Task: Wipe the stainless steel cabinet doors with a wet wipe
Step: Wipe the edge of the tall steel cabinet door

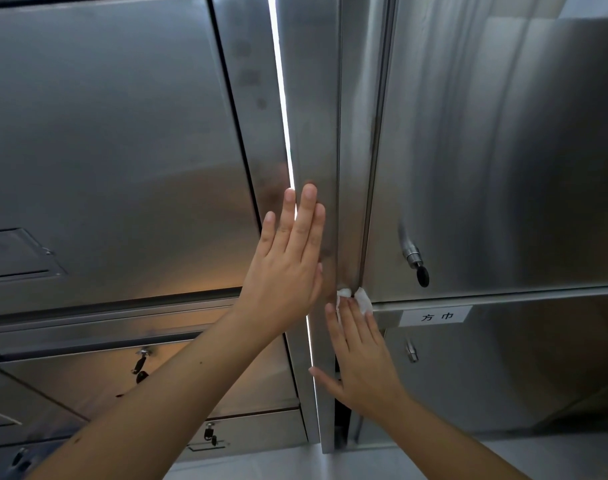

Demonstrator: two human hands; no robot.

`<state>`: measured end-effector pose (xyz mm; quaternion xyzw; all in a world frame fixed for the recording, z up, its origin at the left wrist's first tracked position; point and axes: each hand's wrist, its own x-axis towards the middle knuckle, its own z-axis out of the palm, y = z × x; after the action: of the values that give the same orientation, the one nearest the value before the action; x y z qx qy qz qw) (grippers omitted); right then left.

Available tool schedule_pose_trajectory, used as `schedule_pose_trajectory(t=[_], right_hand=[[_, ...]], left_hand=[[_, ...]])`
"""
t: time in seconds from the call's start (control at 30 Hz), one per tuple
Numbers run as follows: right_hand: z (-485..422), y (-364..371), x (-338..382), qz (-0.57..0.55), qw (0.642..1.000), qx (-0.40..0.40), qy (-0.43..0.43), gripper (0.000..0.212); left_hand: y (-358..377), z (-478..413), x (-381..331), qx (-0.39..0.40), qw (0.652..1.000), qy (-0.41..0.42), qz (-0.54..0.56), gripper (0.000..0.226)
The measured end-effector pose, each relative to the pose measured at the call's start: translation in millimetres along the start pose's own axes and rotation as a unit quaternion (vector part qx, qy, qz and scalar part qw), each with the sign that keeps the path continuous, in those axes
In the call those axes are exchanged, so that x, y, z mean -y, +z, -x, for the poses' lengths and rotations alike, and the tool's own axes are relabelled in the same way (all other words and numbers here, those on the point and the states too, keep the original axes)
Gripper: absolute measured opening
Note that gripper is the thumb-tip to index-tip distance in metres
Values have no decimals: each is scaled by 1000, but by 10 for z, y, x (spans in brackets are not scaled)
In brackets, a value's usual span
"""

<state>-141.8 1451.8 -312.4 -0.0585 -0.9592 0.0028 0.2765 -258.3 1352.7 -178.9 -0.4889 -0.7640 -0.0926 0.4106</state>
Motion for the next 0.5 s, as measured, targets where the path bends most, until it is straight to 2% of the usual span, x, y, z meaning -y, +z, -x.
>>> schedule_pose_trajectory(t=[0.5], right_hand=[[-13, 79, 7, -35, 999, -10, 21, 78]], left_hand=[[3, 21, -41, 13, 1000, -8, 8, 81]])
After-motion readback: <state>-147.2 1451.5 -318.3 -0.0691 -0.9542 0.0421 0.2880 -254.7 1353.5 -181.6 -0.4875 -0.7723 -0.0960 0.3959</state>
